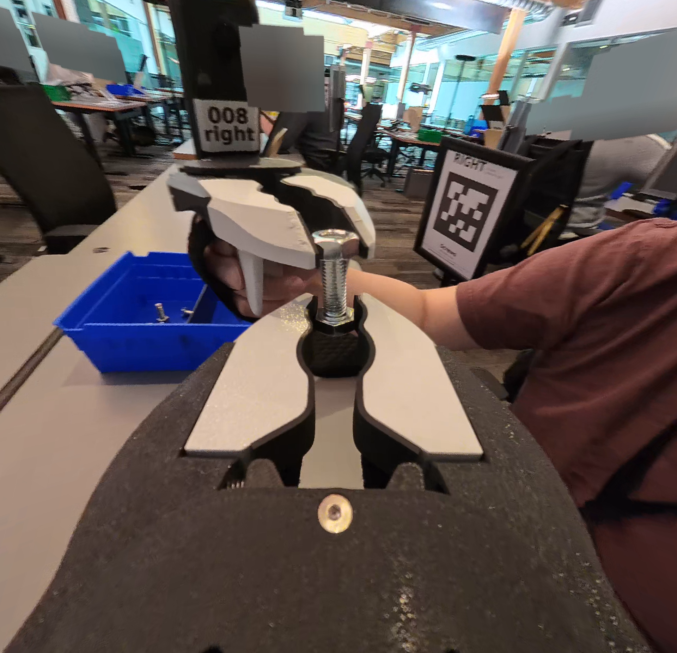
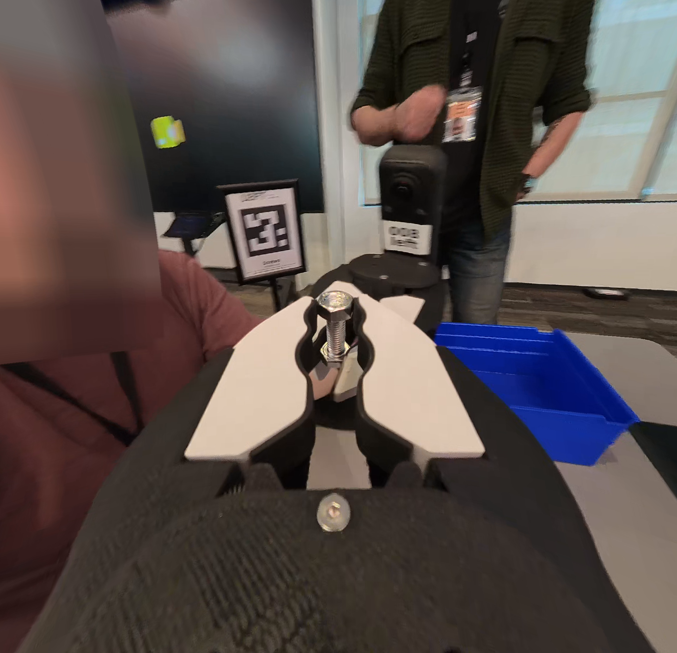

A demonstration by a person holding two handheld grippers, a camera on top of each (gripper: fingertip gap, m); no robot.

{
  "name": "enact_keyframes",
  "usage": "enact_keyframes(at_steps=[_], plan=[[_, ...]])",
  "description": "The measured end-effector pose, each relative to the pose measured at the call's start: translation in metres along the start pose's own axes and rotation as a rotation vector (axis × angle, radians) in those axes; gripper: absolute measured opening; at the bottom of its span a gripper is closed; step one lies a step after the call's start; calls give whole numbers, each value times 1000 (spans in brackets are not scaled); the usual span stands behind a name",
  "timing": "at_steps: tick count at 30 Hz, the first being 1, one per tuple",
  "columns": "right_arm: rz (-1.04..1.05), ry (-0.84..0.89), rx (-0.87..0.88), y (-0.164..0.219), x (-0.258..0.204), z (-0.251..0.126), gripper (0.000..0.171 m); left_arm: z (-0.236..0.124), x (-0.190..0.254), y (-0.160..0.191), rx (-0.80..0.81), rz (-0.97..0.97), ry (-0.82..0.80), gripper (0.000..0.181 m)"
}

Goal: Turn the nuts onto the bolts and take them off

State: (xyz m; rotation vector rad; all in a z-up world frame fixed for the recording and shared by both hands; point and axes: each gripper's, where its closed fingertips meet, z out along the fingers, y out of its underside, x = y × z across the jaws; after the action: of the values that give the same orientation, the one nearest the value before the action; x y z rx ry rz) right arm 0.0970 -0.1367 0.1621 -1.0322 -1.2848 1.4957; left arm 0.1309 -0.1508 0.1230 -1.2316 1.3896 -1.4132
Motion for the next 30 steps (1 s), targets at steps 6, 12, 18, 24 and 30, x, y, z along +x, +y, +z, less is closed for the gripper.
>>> enact_keyframes(at_steps=[6,12,18,24,30], plan=[[-21,490,109,-16,31,-17,45,-12,-30,-11,30,77,-268,18],[-134,862,60,-16,45,-16,42,-23,-55,-15,39,123,-509,18],[-90,794,-37,-3,50,-1,18,-19,-55,-11,12,128,-501,18],[-45,458,-29,1,26,10,18,-13,-27,-5,-6,46,-223,18],[-9,-5,2,7,-12,15,18,-4,16,1,-16,-25,111,18]])
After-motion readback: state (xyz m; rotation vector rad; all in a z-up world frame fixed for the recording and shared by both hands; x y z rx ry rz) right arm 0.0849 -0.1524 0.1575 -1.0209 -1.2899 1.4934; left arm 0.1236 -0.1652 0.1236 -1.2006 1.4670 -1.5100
